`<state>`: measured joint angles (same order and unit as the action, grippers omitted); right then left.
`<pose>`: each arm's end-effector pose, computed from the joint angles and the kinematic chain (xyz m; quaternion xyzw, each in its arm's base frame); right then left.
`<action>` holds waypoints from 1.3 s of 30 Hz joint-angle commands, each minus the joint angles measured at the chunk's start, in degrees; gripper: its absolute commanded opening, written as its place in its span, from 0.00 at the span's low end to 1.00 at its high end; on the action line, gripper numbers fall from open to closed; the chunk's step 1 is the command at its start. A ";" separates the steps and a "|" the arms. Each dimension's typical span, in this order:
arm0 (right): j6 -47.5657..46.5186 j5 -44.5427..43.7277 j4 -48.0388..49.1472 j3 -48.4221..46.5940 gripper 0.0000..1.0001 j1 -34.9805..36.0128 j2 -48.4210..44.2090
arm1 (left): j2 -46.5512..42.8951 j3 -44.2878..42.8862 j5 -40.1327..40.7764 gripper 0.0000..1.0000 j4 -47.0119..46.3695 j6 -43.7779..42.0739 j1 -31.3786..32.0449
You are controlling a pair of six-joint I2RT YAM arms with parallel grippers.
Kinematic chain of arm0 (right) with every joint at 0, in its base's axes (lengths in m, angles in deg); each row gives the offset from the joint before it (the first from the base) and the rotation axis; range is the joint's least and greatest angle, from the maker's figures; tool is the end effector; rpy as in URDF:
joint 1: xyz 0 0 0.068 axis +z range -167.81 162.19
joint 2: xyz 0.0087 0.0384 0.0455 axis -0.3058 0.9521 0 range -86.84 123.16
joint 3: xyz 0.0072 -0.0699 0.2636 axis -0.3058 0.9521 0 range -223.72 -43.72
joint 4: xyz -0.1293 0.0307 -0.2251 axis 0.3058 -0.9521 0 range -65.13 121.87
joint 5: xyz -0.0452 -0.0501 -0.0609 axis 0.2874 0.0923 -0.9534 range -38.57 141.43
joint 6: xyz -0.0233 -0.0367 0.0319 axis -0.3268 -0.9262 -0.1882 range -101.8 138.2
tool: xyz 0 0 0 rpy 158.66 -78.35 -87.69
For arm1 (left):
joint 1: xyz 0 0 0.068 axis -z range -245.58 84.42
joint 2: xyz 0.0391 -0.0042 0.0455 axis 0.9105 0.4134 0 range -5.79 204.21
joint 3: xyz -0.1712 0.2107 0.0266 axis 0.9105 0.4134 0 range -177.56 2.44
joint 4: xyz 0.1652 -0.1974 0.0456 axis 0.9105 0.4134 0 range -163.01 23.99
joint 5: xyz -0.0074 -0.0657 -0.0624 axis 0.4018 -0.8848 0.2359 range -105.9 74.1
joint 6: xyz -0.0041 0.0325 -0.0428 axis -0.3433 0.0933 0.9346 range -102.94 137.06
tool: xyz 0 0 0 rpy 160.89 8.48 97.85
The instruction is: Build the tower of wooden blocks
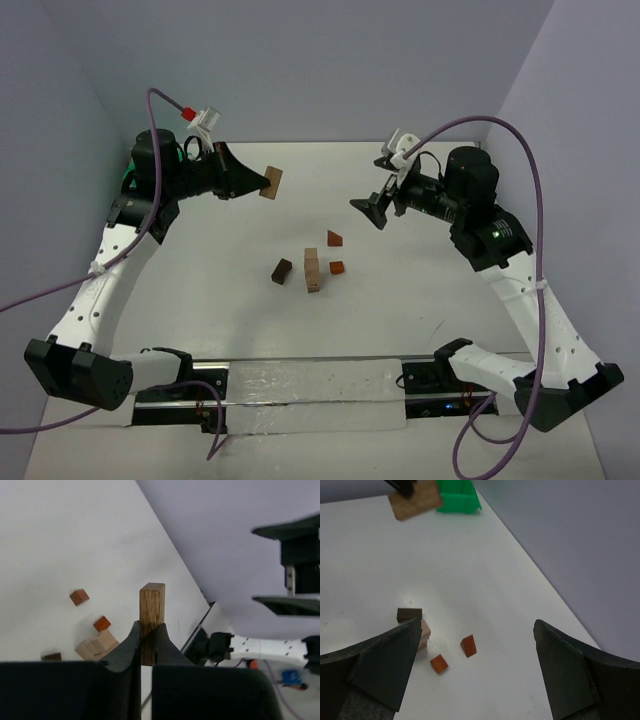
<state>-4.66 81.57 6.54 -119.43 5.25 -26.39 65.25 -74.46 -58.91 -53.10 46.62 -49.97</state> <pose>0.1895 0.1001 0.4471 -0.4424 0.6164 0.2003 0.6198 0.2523 -0.0957 0.4235 0.1348 0.7553 -0.4867 0.4177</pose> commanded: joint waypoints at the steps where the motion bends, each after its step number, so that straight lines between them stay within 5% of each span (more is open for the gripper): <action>1: 2.32 0.98 -1.45 -6.72 1.00 7.26 3.90 | 1.25 -0.59 9.11 0.00 5.25 16.41 0.31; 14: 2.76 6.07 -6.73 -13.04 1.00 16.96 15.33 | 4.50 0.86 8.24 0.00 13.40 14.60 5.71; 23: -7.22 -2.71 -7.24 -8.16 1.00 22.38 15.35 | 2.06 -0.77 21.48 0.00 16.98 6.57 14.20; 39: -6.18 -10.37 0.44 -2.42 1.00 23.70 15.30 | 0.25 1.74 19.99 0.00 16.05 7.43 14.80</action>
<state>-12.64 72.42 1.96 -122.00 28.72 -9.85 67.88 -72.19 -37.33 -36.28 53.92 -35.30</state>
